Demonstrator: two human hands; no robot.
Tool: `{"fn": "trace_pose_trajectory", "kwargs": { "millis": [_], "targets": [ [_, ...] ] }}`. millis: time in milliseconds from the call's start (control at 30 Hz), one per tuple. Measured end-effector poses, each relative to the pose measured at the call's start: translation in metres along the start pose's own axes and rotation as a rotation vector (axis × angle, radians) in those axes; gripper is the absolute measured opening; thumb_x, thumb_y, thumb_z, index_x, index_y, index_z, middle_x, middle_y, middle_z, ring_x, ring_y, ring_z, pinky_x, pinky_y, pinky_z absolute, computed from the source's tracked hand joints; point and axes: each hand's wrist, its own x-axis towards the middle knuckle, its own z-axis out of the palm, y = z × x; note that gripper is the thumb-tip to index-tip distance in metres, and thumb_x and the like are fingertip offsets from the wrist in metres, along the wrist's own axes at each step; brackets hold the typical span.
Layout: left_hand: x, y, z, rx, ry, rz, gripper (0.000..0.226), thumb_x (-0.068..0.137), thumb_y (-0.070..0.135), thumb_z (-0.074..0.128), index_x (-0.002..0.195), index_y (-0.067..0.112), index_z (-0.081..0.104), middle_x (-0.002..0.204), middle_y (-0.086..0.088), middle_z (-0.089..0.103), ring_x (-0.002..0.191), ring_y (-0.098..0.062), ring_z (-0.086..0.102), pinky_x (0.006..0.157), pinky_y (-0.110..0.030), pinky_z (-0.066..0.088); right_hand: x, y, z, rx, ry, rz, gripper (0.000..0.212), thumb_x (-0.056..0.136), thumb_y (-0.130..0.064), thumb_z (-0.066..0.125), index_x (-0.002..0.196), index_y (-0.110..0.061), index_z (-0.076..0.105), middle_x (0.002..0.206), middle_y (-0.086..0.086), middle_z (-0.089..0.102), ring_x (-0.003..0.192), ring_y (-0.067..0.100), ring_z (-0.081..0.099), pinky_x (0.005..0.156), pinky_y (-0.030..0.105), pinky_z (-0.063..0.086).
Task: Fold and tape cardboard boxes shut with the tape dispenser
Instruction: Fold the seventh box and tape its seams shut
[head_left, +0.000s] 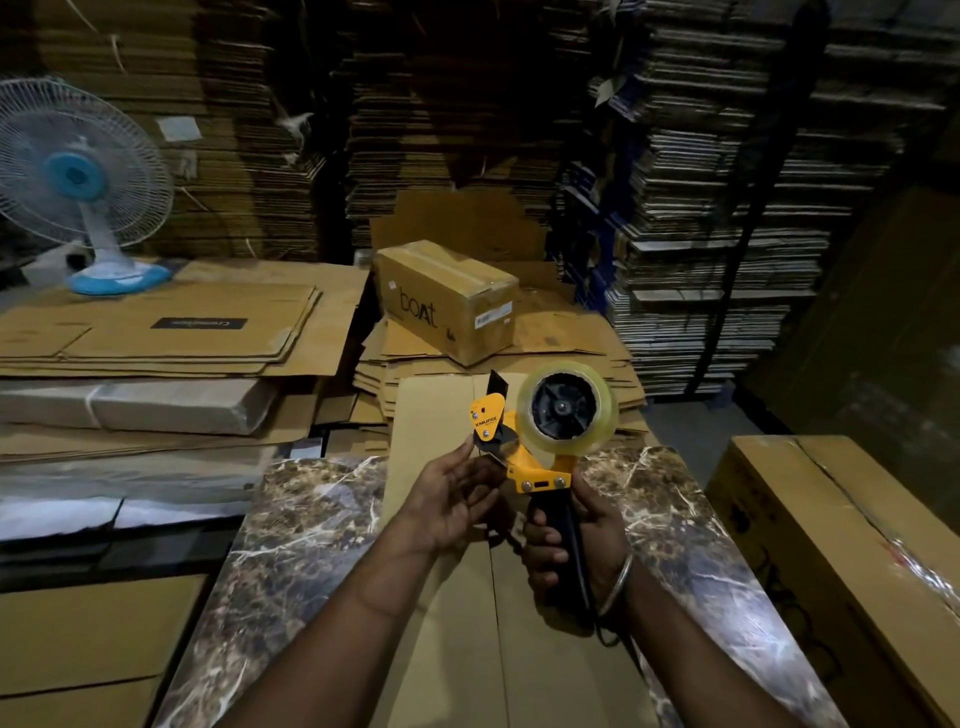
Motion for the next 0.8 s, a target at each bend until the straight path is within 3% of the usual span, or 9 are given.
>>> {"fn": "trace_pose_trajectory", "kwargs": {
  "millis": [167,267,433,500,567,700,800],
  "targets": [
    [-0.002,0.004,0.001,-0.014,0.02,-0.029,0.029,0.094,0.027,0.062,0.091,0.0,0.071,0.081,-0.012,0.075,0.067,-0.018,0.073,0.054,-0.025,0.059,0.001,0.0,-0.001,0.011,-0.005,-0.01,0.063,0.068,-0.064,0.08,0.08,-0.006,0.058,0.06,0.001,0.044,0.044,0.015,0.044,0.048,0.024,0.038],
    [-0.005,0.006,0.002,-0.03,0.005,-0.055,0.032,0.095,0.022,0.053,0.095,-0.005,0.07,0.081,-0.016,0.075,0.065,-0.021,0.073,0.052,-0.027,0.059,0.0,0.0,0.001,0.013,-0.006,-0.014,0.063,0.067,-0.063,0.081,0.08,-0.006,0.057,0.06,0.001,0.044,0.044,0.015,0.045,0.048,0.024,0.038],
    [-0.005,0.01,0.001,-0.053,0.031,-0.065,0.063,0.098,0.049,0.049,0.098,-0.011,0.067,0.09,-0.023,0.074,0.088,-0.03,0.07,0.069,-0.036,0.06,-0.002,0.001,0.006,-0.009,0.041,-0.016,0.065,0.064,-0.064,0.083,0.079,-0.006,0.056,0.06,0.001,0.042,0.043,0.014,0.042,0.047,0.024,0.036],
    [-0.005,0.015,0.005,0.034,0.06,-0.062,0.051,0.096,0.044,0.059,0.105,-0.006,0.066,0.093,-0.021,0.074,0.088,-0.028,0.071,0.069,-0.039,0.061,-0.002,0.002,0.008,-0.027,0.066,-0.02,0.067,0.062,-0.065,0.084,0.079,-0.006,0.056,0.06,0.001,0.041,0.043,0.014,0.041,0.047,0.024,0.035],
    [-0.005,0.022,0.009,0.103,0.08,-0.064,0.034,0.096,0.03,0.062,0.109,-0.001,0.063,0.098,-0.02,0.071,0.08,-0.024,0.072,0.059,-0.034,0.062,-0.002,0.002,0.009,-0.041,0.093,-0.023,0.069,0.06,-0.067,0.085,0.078,-0.006,0.056,0.059,0.001,0.041,0.043,0.014,0.04,0.047,0.023,0.034],
    [-0.006,0.037,0.011,0.192,0.083,-0.097,0.015,0.095,0.013,0.055,0.093,0.0,0.064,0.089,-0.016,0.075,0.065,-0.019,0.074,0.057,-0.032,0.062,-0.004,0.002,0.013,-0.053,0.129,-0.023,0.072,0.054,-0.067,0.087,0.077,-0.007,0.056,0.059,0.001,0.04,0.043,0.014,0.04,0.046,0.024,0.035],
    [-0.005,0.043,0.008,0.309,0.099,-0.1,0.017,0.094,0.006,0.051,0.086,0.001,0.065,0.08,-0.01,0.073,0.065,-0.015,0.072,0.061,-0.03,0.061,-0.004,0.003,0.019,-0.088,0.161,-0.025,0.074,0.051,-0.069,0.087,0.076,-0.007,0.057,0.058,0.001,0.04,0.042,0.013,0.039,0.046,0.023,0.032]
  ]
}}
